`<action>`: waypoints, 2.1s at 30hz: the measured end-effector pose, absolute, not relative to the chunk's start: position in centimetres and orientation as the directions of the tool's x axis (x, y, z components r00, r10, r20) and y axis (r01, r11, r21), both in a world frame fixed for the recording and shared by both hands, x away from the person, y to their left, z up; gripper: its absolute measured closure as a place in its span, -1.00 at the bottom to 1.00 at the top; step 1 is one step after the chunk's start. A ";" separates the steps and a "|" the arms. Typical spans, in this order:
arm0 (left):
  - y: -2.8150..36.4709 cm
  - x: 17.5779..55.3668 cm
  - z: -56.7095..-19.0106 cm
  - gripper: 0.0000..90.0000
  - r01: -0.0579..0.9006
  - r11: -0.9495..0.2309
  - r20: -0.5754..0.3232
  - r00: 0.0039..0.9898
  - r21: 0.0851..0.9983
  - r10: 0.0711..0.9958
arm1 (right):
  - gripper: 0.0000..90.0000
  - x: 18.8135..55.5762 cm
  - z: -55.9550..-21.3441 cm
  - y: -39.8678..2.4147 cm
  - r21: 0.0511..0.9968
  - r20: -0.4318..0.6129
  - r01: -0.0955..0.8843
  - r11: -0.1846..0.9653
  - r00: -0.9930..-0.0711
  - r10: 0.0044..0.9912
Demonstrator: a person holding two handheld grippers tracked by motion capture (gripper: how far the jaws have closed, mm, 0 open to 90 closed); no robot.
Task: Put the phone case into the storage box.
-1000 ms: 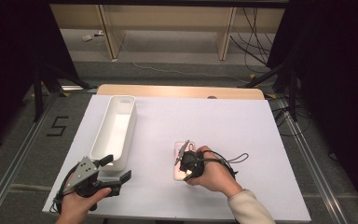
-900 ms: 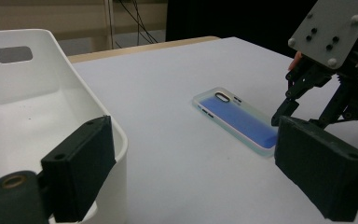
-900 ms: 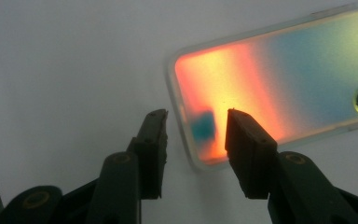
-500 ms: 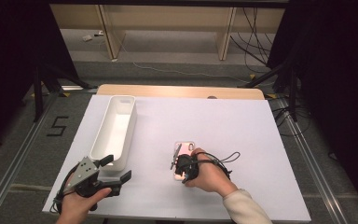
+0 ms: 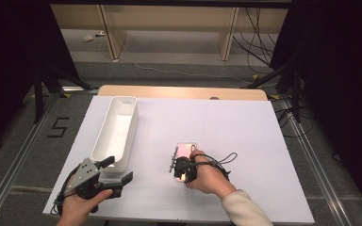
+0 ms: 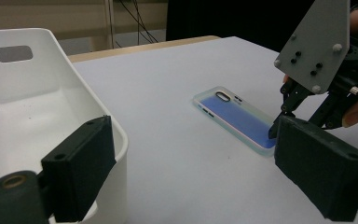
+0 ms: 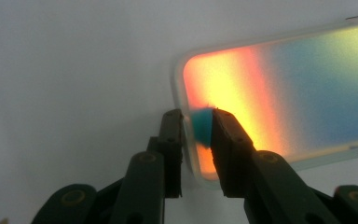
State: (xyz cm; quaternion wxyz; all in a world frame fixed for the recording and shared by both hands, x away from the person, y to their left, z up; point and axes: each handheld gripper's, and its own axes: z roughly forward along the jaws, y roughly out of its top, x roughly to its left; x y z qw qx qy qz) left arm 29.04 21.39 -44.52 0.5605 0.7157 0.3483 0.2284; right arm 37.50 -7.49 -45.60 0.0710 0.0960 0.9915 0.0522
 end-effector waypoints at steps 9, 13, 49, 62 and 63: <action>21.3 29.0 -44.6 -0.74 0.249 -0.124 -0.071 0.650 0.961 0.757 | 0.82 37.1 -45.6 -7.0 0.094 -0.145 0.151 0.984 -0.976 0.163; 21.3 29.0 -44.5 -0.74 0.247 -0.125 -0.069 0.650 0.961 0.757 | 0.85 37.0 -45.6 -7.0 0.094 -0.142 0.158 0.983 -0.975 0.171; 21.4 29.0 -44.6 -0.74 0.250 -0.124 -0.071 0.648 0.960 0.758 | 0.97 36.7 -45.6 -7.2 0.100 -0.179 0.086 0.991 -0.978 0.103; 21.4 29.0 -44.6 -0.73 0.250 -0.124 -0.071 0.649 0.960 0.758 | 0.97 36.6 -45.0 -7.3 0.134 -0.191 0.081 0.988 -0.976 0.106; 21.4 29.0 -44.6 -0.73 0.250 -0.125 -0.070 0.649 0.960 0.758 | 0.97 36.5 -44.9 -7.4 0.138 -0.196 0.084 0.987 -0.974 0.110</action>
